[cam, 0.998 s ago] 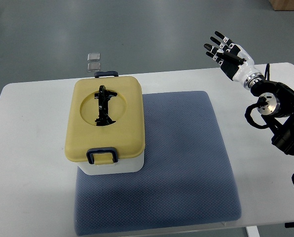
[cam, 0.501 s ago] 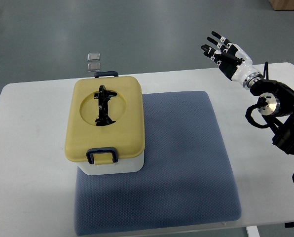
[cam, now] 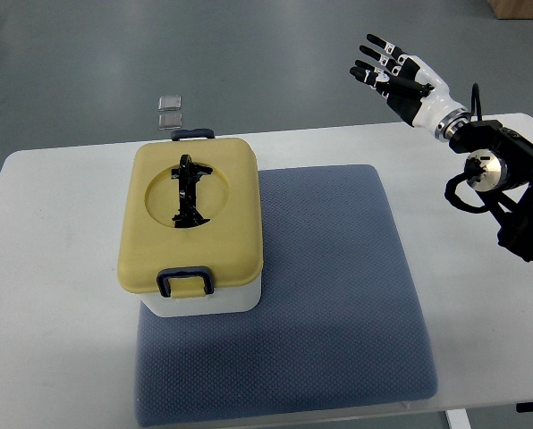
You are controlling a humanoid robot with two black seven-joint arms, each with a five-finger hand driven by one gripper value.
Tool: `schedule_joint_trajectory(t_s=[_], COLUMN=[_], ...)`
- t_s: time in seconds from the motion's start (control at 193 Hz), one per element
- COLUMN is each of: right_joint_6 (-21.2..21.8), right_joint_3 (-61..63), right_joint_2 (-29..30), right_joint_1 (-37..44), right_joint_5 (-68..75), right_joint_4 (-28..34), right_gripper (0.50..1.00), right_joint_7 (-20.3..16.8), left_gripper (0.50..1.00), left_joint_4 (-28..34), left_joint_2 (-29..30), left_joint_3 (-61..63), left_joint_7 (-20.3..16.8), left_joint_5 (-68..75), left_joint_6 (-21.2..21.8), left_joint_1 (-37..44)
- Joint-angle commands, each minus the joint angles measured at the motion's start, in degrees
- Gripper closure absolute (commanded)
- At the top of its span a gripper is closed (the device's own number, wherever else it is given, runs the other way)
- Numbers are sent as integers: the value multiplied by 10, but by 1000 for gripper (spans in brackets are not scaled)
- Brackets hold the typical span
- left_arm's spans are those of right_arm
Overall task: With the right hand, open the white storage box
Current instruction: 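Move the right hand over the yellow lid toward its black handle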
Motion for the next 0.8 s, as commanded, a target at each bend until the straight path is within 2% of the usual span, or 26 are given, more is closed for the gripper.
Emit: schedule_joint_trajectory(t_s=[0.0,0.165,0.253,0.362,0.408,0.527,0.574,0.579,0.641,0.693,0.698,0.713,0.796], right_joint_6=[7,25,52,93,108,114,114,115,115,115,115,115,115], right_joint_3=[-28,-96,-164,-283,-355,-513,-513,-574,-632,-632,-668,-680,-711], right_joint_2=[-14,-45,-70,-105,-119,-134,-134,-134,-133,-133,-127,-126,-119], right_joint_1=[9,45,84,162,214,331,331,380,433,433,469,485,527], right_joint_5=[2,-1,-3,-5,-7,-28,-28,-38,-49,-49,-58,-63,-84], right_joint_4=[9,19,20,23,24,38,38,48,69,69,86,92,117], right_gripper=[574,576,576,576,576,576,576,576,579,579,579,579,579], right_joint_7=[8,26,48,97,131,212,212,235,235,235,235,235,235], left_gripper=[500,500,500,500,500,500,500,500,500,500,500,500,500], left_joint_4=[0,0,0,0,0,0,0,0,0,0,0,0,0], left_joint_2=[0,0,0,0,0,0,0,0,0,0,0,0,0], left_joint_3=[0,0,0,0,0,0,0,0,0,0,0,0,0], left_joint_7=[0,0,0,0,0,0,0,0,0,0,0,0,0], left_joint_5=[0,0,0,0,0,0,0,0,0,0,0,0,0], left_joint_6=[0,0,0,0,0,0,0,0,0,0,0,0,0], left_joint_1=[0,0,0,0,0,0,0,0,0,0,0,0,0])
